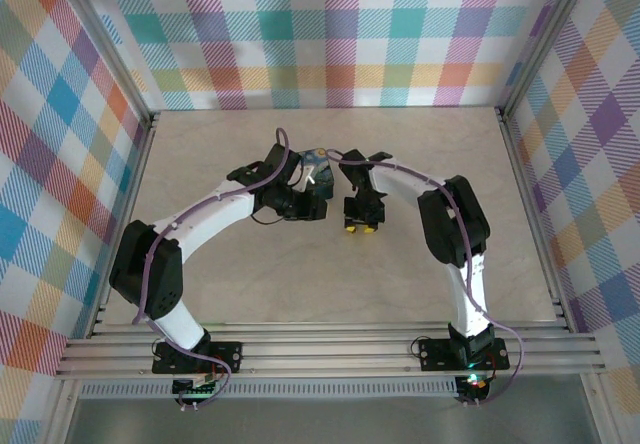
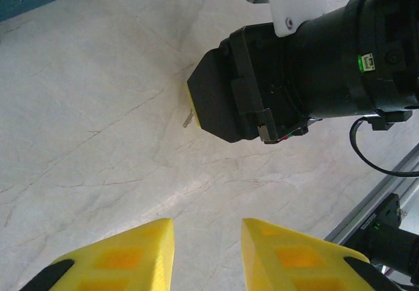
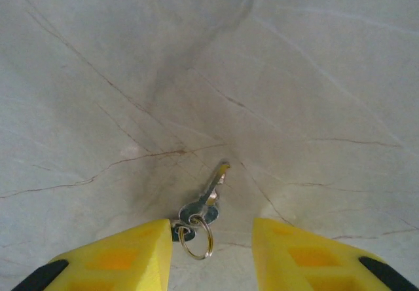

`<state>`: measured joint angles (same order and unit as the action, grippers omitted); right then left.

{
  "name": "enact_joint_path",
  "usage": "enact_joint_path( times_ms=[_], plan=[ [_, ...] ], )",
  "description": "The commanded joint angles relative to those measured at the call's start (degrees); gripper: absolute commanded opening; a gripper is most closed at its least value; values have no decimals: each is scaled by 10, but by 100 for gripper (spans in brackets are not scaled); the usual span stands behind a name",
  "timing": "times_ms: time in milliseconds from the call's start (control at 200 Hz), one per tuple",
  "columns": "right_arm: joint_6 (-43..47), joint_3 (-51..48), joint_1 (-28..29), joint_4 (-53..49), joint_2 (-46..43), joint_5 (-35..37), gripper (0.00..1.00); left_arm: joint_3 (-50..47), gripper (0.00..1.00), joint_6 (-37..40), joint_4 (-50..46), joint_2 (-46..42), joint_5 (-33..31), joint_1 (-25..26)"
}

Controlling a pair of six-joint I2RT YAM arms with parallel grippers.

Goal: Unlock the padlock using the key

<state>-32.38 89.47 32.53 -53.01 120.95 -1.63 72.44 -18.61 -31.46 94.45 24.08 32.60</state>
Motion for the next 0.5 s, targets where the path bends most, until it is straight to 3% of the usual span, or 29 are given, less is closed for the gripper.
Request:
enact_joint_path(
  times_ms=[0,235,495],
  plan=[
    [-4,17,6,-11,19,-7,38,-10,32,-3,-12,-8,-10,4],
    [1,1,10,-23,37,1,32,-19,32,-4,-11,-16,-11,4],
    [16,-9,10,-15,45,-25,18,-24,32,-3,-8,-19,-9,4]
  ],
)
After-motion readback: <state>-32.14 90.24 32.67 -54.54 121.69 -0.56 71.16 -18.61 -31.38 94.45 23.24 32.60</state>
